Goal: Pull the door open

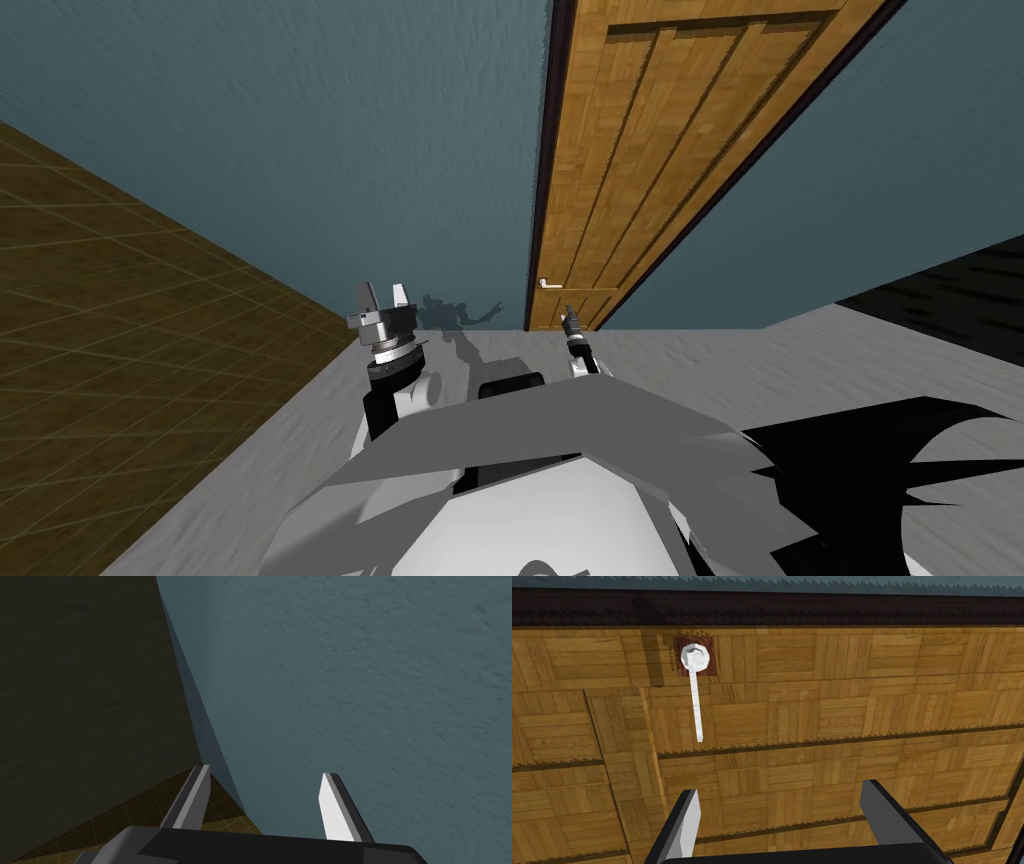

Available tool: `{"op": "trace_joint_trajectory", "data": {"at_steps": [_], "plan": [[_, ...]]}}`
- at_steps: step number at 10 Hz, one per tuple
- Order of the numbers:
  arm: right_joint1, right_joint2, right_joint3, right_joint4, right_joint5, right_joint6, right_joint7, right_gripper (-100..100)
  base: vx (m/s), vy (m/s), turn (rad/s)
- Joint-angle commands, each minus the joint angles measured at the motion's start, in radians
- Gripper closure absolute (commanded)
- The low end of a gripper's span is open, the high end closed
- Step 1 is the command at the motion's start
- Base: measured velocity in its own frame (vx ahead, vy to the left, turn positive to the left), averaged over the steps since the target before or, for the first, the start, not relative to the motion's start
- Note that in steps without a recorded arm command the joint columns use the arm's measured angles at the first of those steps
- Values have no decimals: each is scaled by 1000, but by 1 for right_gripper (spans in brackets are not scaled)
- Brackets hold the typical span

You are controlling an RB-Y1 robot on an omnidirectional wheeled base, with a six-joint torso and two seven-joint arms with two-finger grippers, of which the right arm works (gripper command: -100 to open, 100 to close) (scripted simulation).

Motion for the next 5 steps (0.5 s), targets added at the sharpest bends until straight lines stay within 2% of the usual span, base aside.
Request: {"op": "trace_joint_trajectory", "data": {"at_steps": [1,5], "plan": [[-12,0,-8,39,-2,-14,1,-100,104,-5,43],[-37,-1,-24,117,-8,-37,2,-100,88,-13,39]]}}
